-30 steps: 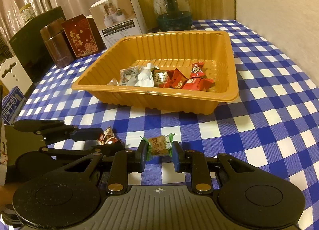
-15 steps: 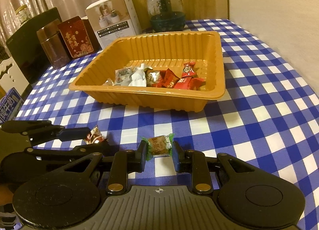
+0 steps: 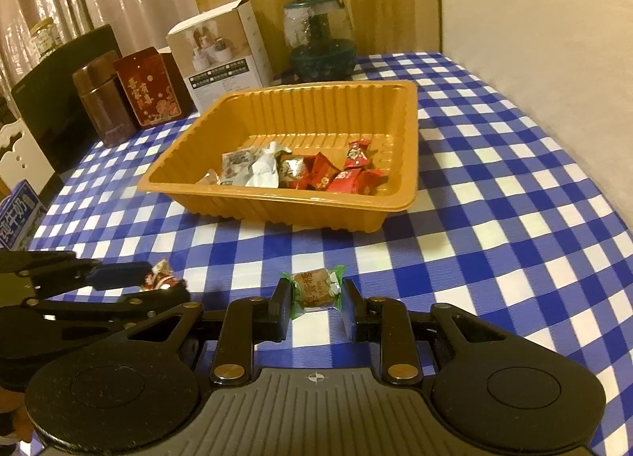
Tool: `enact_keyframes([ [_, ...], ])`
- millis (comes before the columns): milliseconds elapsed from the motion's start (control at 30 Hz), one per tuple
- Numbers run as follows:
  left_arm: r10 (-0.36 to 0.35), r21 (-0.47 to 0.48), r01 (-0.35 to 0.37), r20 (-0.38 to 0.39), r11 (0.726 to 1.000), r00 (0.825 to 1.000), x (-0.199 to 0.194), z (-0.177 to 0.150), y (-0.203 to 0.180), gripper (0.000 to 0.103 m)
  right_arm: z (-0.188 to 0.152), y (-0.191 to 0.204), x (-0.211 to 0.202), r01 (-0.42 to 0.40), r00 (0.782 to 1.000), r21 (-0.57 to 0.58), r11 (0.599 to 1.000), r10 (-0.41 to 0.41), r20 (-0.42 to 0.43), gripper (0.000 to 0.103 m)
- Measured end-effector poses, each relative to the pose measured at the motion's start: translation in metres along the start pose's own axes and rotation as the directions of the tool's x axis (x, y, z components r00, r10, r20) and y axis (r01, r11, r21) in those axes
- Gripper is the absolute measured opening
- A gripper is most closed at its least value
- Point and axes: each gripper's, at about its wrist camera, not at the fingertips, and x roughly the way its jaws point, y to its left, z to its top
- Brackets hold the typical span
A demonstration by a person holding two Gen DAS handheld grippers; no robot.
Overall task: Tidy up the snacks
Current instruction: 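Carry the red-and-white candy in the left tool while the right tool carries the green candy to the tray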
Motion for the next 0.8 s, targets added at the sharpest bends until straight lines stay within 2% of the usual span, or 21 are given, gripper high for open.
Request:
enact_keyframes([
  [267, 0.032, -0.054, -0.030, 0.038, 0.998, 0.999, -0.023, 0.000, 0.001, 0.037, -0.001, -0.006, -0.019, 0.022, 0.999, 0.009, 1.000, -0.022, 0.025, 0.027],
  [500, 0.055, -0.094, -0.046, 0.093, 0.995, 0.994, -0.039, 0.009, -0.001, 0.037, 0.007, -0.009, -0.042, 0.047, 0.992, 0.019, 0.999, -0.049, 0.113, 0.027],
  [800, 0.075, -0.123, -0.062, 0.102, 0.991, 0.992, -0.041, 0.022, -0.001, 0.037, 0.017, -0.007, -0.050, 0.032, 0.989, 0.027, 0.999, -0.035, 0.140, 0.027],
])
